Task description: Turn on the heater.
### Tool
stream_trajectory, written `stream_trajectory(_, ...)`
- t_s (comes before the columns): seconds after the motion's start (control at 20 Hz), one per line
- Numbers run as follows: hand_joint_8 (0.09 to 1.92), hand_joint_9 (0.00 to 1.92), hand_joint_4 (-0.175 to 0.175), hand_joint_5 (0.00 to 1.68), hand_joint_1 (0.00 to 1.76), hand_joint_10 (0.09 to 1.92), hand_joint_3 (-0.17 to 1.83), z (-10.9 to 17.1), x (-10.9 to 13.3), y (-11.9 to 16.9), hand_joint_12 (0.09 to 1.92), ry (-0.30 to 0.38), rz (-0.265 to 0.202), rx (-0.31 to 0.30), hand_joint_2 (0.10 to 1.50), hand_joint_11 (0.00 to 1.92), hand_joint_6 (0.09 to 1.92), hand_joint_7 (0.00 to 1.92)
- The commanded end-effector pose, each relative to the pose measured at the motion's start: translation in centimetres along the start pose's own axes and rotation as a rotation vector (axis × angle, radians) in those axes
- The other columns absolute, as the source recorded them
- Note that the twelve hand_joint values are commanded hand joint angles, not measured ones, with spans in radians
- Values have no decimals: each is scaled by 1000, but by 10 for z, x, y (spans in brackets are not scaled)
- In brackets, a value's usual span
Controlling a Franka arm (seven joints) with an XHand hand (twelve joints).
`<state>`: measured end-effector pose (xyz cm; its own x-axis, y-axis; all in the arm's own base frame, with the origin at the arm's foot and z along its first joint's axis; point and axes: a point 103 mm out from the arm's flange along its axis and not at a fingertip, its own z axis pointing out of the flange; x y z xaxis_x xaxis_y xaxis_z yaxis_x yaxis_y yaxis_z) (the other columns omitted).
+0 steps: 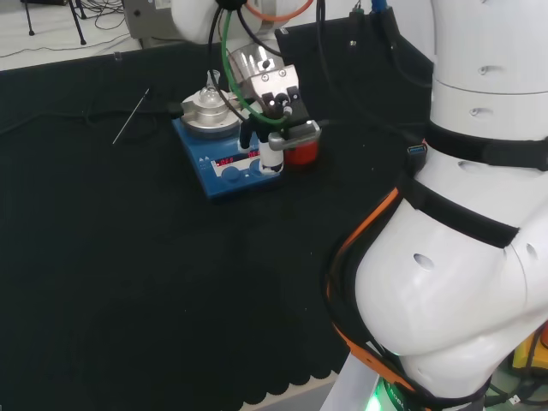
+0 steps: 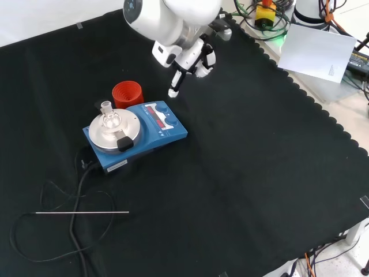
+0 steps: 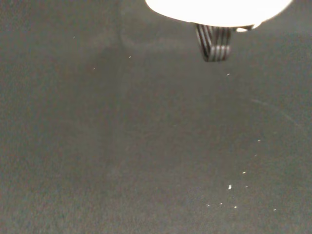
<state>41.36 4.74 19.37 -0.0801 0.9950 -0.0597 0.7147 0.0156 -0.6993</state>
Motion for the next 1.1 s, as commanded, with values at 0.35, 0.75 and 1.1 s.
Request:
stream_trajectory(0.35,1860,1840,-63,241,1509,1676,1203,10,14,19,1515,-35,0,40,599,1828,87,1680)
stream_trajectory(0.75,1860,1841,-62,241,1511,1675,1206,6,22,29,1514,-55,-7,51,596,1827,87,1681)
stream_trajectory(1.1,1860,1842,-62,241,1511,1675,1209,7,22,33,1513,-65,-3,62,595,1826,87,1681)
